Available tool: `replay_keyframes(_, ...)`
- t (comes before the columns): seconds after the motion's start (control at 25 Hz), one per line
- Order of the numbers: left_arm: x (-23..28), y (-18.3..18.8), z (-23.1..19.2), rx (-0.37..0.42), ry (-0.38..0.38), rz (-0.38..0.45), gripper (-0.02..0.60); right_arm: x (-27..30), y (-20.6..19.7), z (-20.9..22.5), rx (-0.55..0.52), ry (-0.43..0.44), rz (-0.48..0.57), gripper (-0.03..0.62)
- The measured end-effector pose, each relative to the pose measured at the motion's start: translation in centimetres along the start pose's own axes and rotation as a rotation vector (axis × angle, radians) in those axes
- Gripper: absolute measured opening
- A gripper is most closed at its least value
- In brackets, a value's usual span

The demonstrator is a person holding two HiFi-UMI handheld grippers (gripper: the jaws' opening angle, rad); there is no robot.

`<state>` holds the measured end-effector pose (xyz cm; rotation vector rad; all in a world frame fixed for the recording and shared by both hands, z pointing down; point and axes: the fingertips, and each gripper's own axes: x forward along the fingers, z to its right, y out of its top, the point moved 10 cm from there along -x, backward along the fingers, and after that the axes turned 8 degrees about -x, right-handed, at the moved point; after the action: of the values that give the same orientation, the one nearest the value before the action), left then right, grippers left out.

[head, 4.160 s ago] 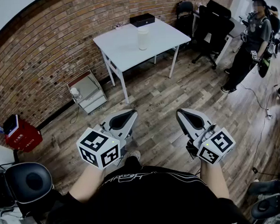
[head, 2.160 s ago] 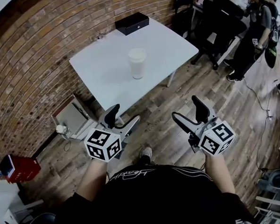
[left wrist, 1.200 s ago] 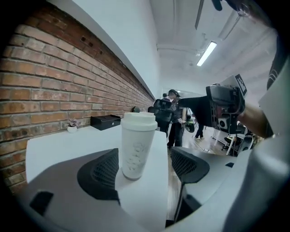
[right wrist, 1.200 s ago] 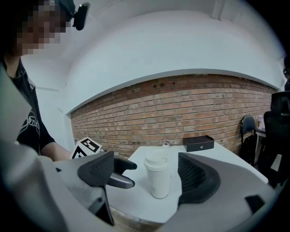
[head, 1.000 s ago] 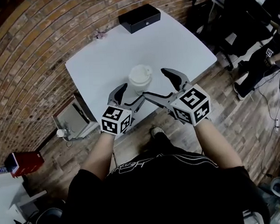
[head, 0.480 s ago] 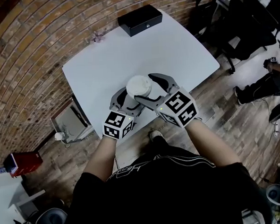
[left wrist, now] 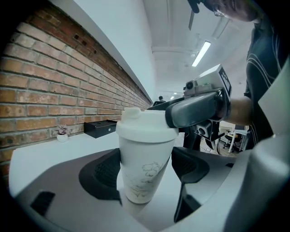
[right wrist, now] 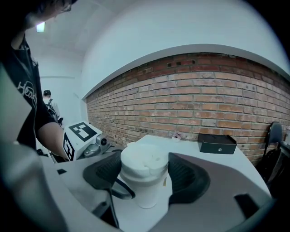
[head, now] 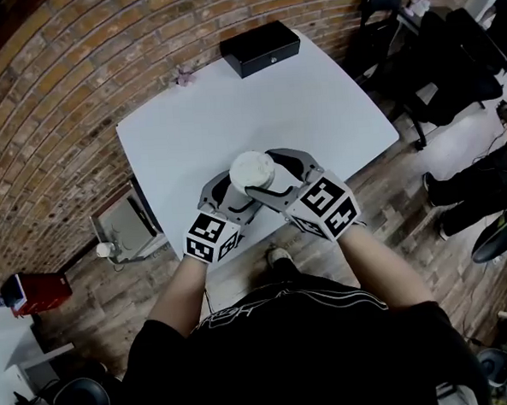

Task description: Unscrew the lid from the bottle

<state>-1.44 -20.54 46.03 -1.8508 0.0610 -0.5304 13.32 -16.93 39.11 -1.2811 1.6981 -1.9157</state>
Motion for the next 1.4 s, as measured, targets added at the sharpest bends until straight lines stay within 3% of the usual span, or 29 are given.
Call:
replay_keyframes(0.44, -0.1, 0.1, 0.1, 0.005, 0.006, -0.014, 0.365, 0.5, 0.6, 2.8, -0.119, 0.304, -0.032, 0.321)
replay_keyframes(0.76, -0.1, 0.1, 0.0, 0.012, 0.000, -0.014, 0.365, 2.1, 1.7, 5.3, -0.318, 0.609, -0.068, 0.321)
replay_keyframes(1.04, -0.3, -0.1, 0.0, 0.020, -0.010, -0.024, 0.365, 3.9, 2.9, 6.3, -0.482, 0.852, -0.166, 0.321)
replay_keyframes(1.24, -0.2, 0.0, 0.0, 0.027, -0.011, -0.003, 0.365, 3.9, 3.2, 6.4, -0.532, 0.880, -0.165, 0.322)
replay_keyframes(1.4, -0.1, -0.1, -0.1, 0.025, -0.008, 0.000, 0.365, 3.7, 2.9, 6.2, -0.513, 0.834, -0.162, 0.327)
